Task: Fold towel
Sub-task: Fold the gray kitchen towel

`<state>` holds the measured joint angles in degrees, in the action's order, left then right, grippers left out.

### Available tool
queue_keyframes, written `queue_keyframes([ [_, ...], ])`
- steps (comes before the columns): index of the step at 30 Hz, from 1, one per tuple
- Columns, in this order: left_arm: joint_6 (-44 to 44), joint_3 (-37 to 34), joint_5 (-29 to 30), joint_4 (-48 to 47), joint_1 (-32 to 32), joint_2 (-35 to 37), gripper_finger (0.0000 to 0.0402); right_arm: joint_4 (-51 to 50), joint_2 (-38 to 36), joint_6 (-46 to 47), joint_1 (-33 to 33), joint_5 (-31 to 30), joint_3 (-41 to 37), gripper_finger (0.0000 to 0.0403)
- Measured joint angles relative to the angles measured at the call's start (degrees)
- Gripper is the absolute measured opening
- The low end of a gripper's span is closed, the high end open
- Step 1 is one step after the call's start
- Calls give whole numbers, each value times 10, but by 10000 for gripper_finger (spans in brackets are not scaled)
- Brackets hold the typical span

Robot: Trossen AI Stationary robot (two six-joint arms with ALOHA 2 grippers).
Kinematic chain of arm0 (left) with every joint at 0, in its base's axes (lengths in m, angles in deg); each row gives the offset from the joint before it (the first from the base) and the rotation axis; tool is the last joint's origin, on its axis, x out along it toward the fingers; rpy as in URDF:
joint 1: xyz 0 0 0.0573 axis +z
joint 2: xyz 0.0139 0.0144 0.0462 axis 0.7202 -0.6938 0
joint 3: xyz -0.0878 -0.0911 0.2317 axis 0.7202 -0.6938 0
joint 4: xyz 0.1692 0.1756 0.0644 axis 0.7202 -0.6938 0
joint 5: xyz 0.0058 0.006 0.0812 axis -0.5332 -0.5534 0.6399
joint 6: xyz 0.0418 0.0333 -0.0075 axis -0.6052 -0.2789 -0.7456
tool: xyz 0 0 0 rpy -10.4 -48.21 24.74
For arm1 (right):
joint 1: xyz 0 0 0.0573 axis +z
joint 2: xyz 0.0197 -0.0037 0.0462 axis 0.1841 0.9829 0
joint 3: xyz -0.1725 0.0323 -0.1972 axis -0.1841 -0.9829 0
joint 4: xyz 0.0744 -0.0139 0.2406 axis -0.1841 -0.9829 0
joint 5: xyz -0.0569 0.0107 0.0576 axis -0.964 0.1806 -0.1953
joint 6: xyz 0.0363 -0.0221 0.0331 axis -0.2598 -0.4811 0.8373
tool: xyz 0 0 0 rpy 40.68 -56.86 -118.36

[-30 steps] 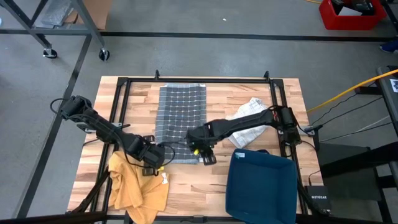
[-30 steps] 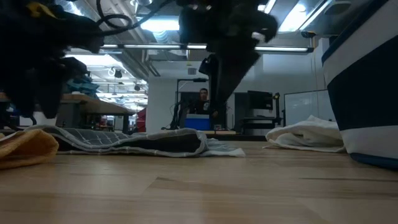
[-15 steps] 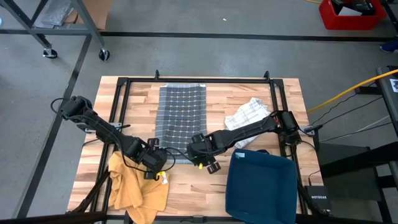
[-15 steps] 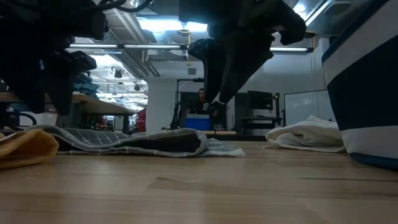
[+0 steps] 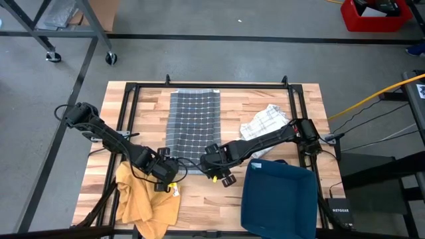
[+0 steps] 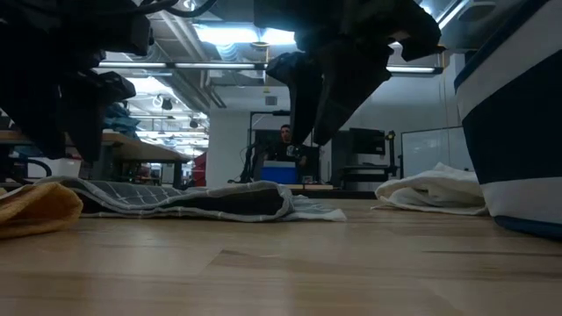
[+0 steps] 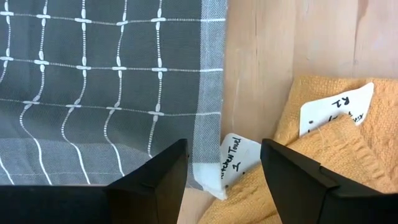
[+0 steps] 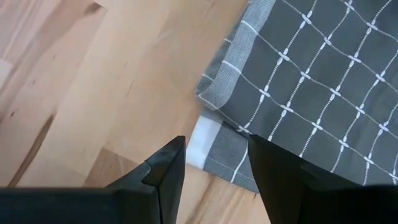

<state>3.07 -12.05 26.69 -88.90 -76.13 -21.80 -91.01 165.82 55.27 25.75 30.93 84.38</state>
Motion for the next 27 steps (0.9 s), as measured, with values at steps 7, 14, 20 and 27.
queue_keyframes([
  [7,15,0,0,5,0,0,194,-1,0,-3,0,0,0,179],
  [14,-3,0,1,53,0,-3,194,4,0,-4,5,-1,-7,179],
  [20,-33,0,9,59,0,-33,194,39,1,-3,22,-13,-44,179],
  [27,-51,0,54,60,0,-75,194,97,1,-4,30,-50,-69,179],
])
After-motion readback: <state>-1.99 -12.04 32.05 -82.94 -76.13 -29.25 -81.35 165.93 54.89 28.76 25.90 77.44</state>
